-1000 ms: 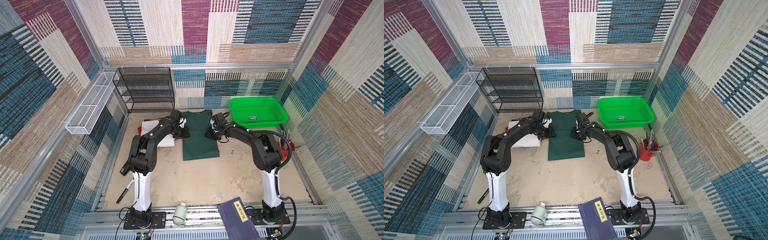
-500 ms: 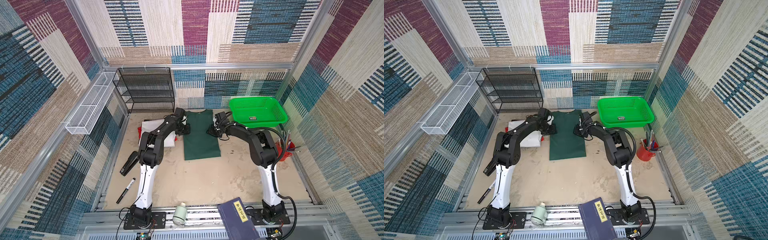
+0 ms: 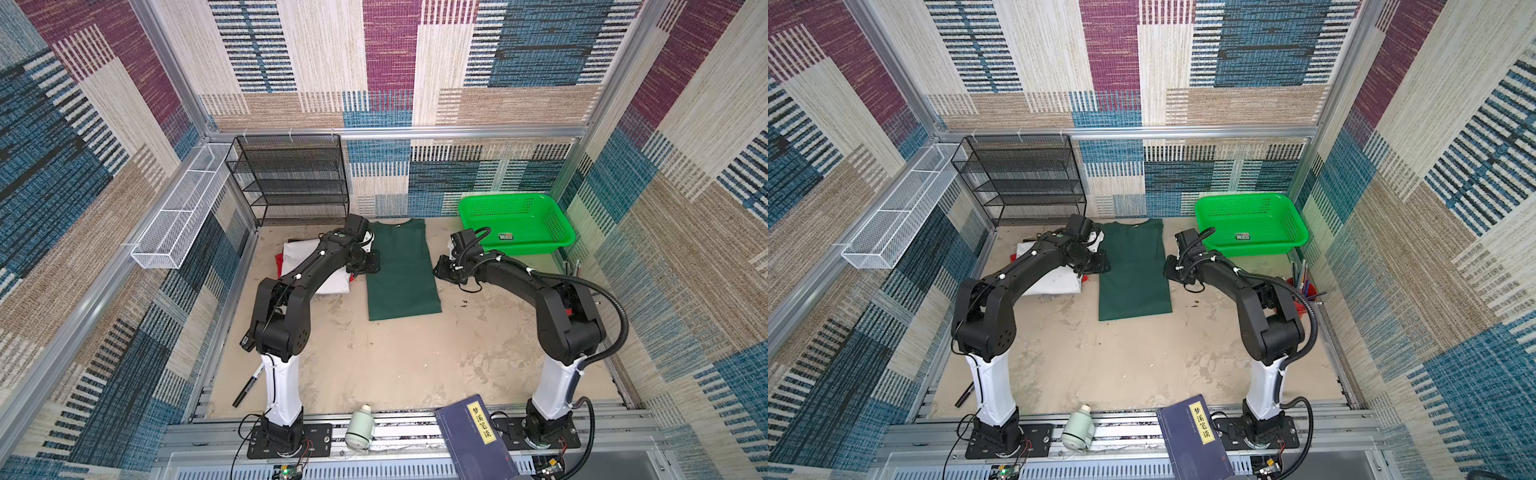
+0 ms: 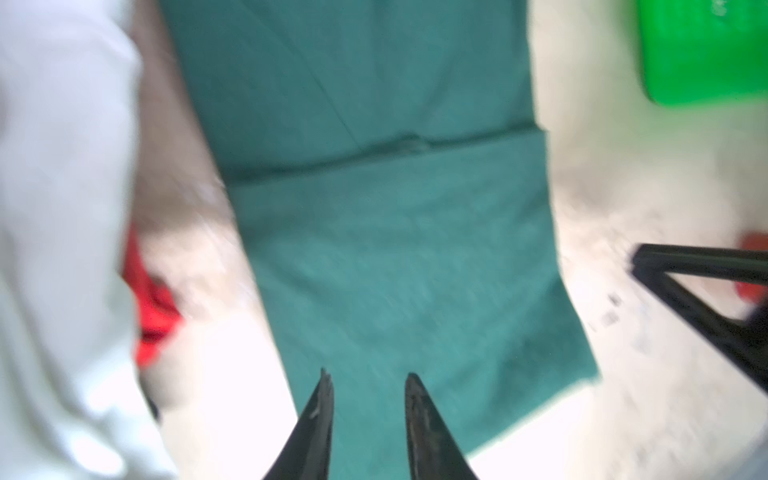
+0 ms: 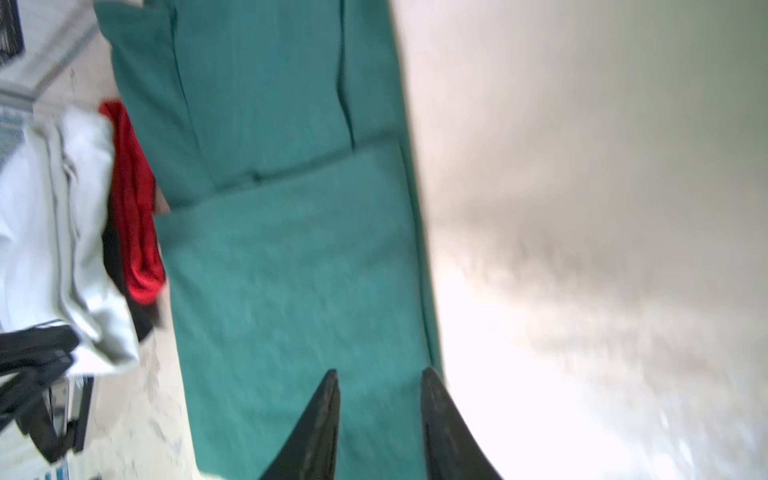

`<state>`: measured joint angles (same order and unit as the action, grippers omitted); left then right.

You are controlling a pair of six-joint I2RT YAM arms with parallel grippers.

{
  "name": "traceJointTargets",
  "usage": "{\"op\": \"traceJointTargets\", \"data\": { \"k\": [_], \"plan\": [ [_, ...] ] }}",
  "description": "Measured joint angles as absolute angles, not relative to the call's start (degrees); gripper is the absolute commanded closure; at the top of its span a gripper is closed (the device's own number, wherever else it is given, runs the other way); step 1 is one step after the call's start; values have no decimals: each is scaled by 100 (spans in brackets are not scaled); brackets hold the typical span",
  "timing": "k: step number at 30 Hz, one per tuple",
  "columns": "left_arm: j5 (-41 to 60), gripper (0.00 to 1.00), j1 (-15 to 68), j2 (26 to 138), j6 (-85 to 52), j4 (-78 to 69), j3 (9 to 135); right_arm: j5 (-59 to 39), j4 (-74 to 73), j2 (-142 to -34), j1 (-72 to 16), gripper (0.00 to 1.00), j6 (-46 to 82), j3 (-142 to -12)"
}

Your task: Fold and stack the t-shirts

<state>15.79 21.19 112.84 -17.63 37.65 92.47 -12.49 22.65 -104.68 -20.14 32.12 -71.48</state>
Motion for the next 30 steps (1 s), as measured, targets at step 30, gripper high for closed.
{"op": "traceJointTargets", "data": {
  "k": [30],
  "plan": [
    [2517, 76, 2576, 11389, -2038, 3970, 7789, -2403, 939, -10018, -2016, 74, 2738, -5306]
  ]
}}
